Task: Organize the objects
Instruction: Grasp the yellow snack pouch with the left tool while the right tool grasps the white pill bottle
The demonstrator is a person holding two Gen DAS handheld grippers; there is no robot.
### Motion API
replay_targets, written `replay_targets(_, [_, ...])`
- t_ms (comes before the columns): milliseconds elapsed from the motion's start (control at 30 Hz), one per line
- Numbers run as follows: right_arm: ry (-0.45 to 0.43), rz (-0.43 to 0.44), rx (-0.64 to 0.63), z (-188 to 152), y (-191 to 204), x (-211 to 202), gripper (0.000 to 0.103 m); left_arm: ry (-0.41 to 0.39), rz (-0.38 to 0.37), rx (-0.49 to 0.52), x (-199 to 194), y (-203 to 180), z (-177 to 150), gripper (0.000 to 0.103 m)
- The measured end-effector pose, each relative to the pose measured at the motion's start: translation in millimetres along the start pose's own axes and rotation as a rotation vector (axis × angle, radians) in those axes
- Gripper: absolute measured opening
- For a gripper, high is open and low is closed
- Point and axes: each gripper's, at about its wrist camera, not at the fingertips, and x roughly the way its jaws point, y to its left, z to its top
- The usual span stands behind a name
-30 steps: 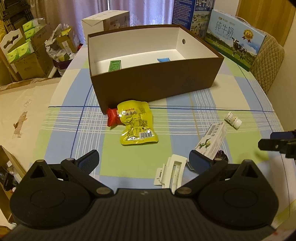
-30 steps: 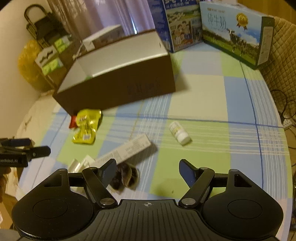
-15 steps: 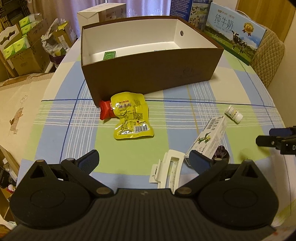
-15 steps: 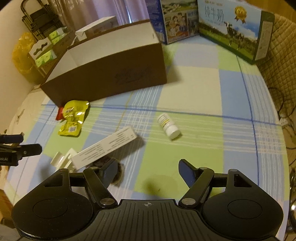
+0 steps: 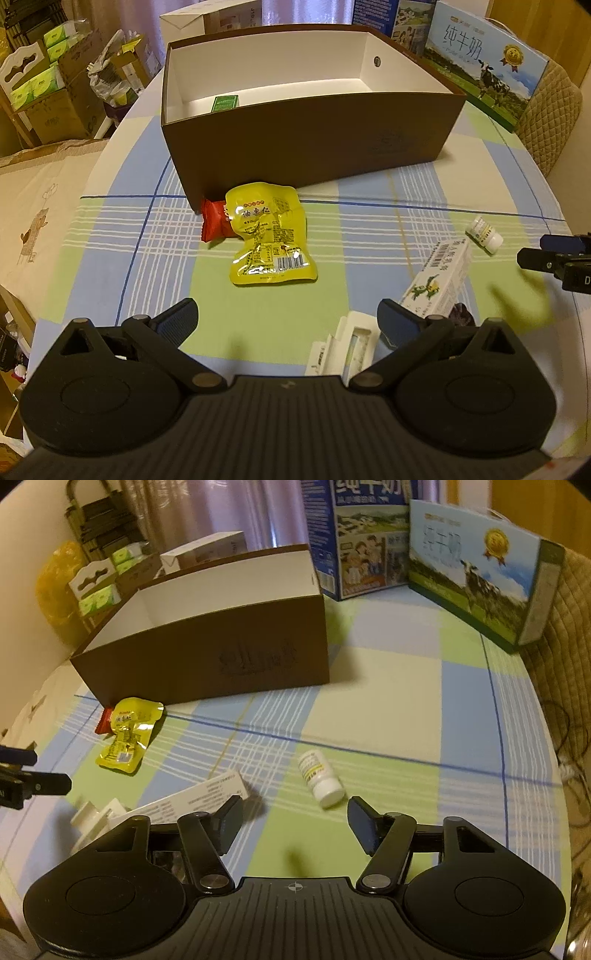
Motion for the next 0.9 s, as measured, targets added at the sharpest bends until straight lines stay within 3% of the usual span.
replay_targets(200, [0.007,-0.010,-0.086,5.1,-5.7,24.4,0.050,0.000,0.023,-0.013,11.5,5.6,6.7,0.101])
replay_targets(667, [0.077,-0.014,-0.176,12.0,-15.0,72.8,0.041,0.011,0.044,-0.031,46.6,13.6,16.3,0.097])
replay_targets(800, [0.112,-0.012,-0.174,13.2,-14.6,80.9,0.024,0.009,0.041,-0.025,58.1,11.5,19.1,0.097])
replay_targets(900, [0.104,-0.022,-0.176,13.3,-13.9,81.2,0.024,0.005,0.045,-0.022,67.3,11.2,24.2,0.095])
